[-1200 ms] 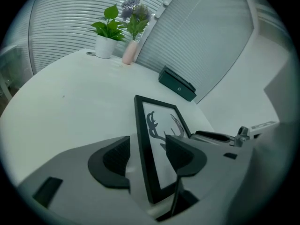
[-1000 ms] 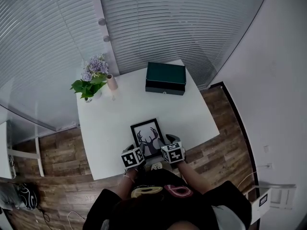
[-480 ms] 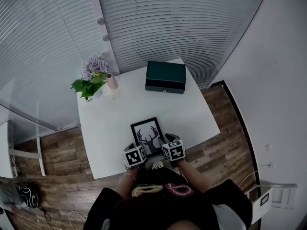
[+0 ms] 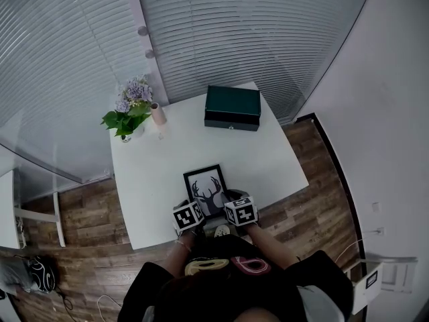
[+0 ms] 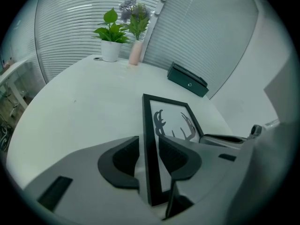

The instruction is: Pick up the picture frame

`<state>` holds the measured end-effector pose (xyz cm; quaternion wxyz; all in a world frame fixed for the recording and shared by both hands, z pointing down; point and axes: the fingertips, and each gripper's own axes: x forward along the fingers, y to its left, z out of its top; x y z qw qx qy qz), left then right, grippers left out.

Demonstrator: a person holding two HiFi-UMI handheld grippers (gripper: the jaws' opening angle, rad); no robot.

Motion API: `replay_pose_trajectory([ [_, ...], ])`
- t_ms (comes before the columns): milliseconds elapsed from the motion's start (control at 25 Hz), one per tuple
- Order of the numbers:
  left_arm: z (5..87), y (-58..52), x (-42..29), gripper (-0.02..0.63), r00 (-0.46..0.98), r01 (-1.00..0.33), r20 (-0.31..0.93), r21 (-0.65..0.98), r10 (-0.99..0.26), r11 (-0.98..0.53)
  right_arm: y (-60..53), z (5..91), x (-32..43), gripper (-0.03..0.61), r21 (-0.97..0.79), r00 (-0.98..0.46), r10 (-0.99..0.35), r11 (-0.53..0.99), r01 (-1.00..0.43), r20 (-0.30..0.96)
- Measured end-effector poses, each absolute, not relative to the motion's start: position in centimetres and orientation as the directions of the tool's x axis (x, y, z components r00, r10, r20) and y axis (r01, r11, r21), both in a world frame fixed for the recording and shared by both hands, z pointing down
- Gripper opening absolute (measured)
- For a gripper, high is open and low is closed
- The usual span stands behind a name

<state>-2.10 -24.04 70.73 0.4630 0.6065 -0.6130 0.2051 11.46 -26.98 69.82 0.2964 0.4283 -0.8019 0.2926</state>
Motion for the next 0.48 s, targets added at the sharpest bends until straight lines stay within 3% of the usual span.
replay_pose_trajectory([
  [480, 70.84, -23.5, -2.43, 0.084, 0.212, -0.896, 0.806, 0.386, -0.553, 0.22, -26.06, 69.89, 11.19, 0.093, -0.223, -0.451, -0.51, 0.447, -0.866, 0.732],
])
